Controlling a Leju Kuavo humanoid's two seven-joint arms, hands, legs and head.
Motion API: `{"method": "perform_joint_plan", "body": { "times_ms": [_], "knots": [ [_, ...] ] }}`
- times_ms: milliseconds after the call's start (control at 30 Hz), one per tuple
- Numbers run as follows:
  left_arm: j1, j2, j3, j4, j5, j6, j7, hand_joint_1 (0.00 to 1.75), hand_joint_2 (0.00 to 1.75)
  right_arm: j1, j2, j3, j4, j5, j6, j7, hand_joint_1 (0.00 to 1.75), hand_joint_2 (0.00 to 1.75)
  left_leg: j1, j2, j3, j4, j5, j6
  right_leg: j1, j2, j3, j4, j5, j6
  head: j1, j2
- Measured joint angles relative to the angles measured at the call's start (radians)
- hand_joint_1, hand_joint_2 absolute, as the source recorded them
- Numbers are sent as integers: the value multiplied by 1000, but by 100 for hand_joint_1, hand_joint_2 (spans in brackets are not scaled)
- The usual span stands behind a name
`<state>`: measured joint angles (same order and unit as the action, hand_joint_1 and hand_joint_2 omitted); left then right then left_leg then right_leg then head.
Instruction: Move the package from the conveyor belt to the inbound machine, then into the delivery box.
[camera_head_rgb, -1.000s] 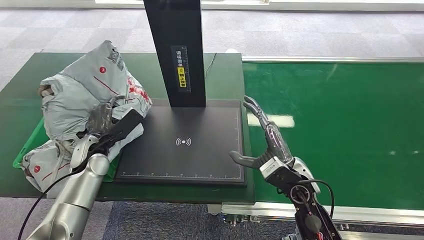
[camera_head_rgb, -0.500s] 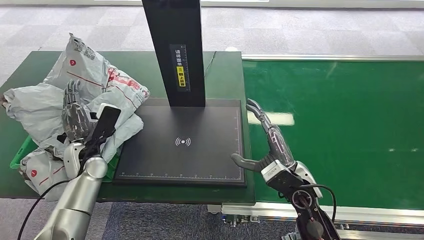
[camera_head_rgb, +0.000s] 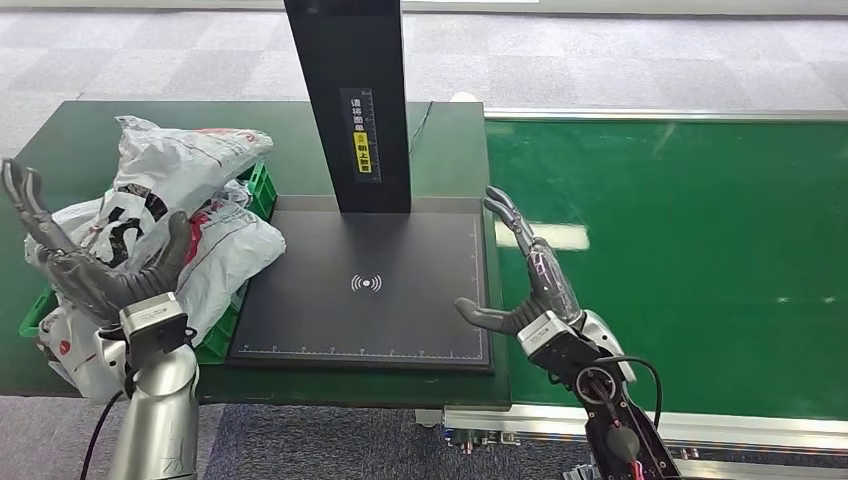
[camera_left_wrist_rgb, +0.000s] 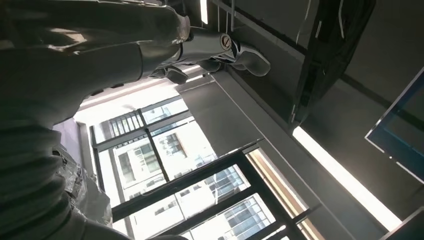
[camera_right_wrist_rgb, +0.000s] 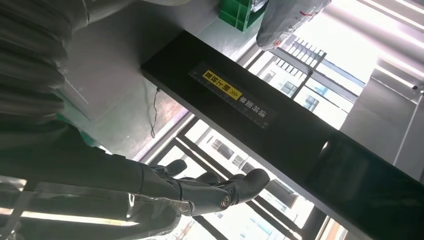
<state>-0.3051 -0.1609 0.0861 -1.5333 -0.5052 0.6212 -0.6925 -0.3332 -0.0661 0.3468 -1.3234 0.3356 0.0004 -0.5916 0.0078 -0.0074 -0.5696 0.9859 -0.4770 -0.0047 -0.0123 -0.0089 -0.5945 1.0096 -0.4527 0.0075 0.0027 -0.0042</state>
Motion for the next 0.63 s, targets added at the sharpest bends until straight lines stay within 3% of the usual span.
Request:
{"method": "perform_joint_plan", "body": {
  "times_ms": [67,133,300,367,467,633],
  "knots": [
    [12,-1,-24,-35,75,-22,5,0,175,-6,-1,5,7,-10,-5,-5,0,175,0,0,0,0,0,0,0,0,0,0,0,0,0,0],
    [24,9,-72,-69,190,-105,32,0,175,-13,-2,9,15,-26,-9,-13,0,175,0,0,0,0,0,0,0,0,0,0,0,0,0,0],
    [47,58,-228,-114,376,-531,181,0,175,-35,-9,17,36,-109,34,-18,0,175,0,0,0,0,0,0,0,0,0,0,0,0,0,0],
    [57,73,-278,-106,392,-656,233,0,175,-36,-9,18,44,-150,52,-16,0,175,0,0,0,0,0,0,0,0,0,0,0,0,0,0],
    [74,84,-330,-79,391,-719,258,0,175,-33,-9,18,52,-182,61,-14,0,175,-1,0,0,0,0,0,0,1,-1,0,0,0,0,0],
    [84,93,-362,-52,390,-730,261,0,175,-29,-9,19,60,-191,61,-14,0,175,0,0,-1,0,-1,0,0,1,-2,0,0,0,0,0]
  ]
}}
